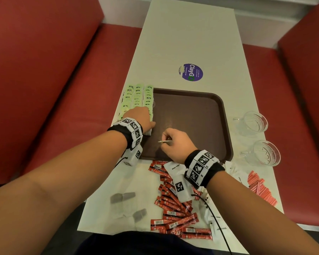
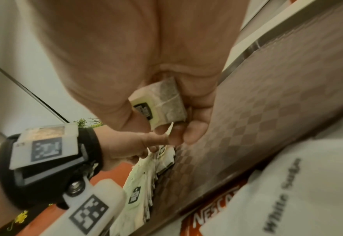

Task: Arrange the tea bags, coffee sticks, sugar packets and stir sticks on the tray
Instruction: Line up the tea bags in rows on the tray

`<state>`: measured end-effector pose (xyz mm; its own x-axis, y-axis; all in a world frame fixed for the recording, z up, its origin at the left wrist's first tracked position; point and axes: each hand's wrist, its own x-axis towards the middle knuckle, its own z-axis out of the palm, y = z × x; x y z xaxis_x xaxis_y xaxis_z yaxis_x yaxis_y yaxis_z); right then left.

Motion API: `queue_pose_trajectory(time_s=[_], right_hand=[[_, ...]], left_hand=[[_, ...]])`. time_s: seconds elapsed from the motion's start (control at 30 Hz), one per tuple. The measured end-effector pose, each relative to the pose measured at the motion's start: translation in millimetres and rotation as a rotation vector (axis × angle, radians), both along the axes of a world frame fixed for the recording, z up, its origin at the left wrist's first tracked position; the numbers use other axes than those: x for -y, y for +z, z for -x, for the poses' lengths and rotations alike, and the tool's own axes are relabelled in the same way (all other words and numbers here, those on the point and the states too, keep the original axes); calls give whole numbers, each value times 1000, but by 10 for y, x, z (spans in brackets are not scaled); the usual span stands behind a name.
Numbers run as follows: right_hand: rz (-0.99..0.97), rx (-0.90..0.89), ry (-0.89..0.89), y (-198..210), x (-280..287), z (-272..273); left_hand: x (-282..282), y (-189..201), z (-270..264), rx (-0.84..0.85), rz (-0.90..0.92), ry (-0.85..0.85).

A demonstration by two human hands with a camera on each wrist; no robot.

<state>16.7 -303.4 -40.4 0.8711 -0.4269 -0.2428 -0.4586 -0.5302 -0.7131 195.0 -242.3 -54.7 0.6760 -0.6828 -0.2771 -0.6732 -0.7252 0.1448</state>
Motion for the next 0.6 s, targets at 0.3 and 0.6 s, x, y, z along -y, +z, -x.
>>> queue_pose_trajectory(time_s=[0.3, 0.6], right_hand=[[24, 212, -89, -49, 86, -23], [-81, 165, -134, -58, 52, -45]], left_hand=[[-432, 461, 263, -502, 509, -284], [-570, 317, 210, -451, 522, -234]])
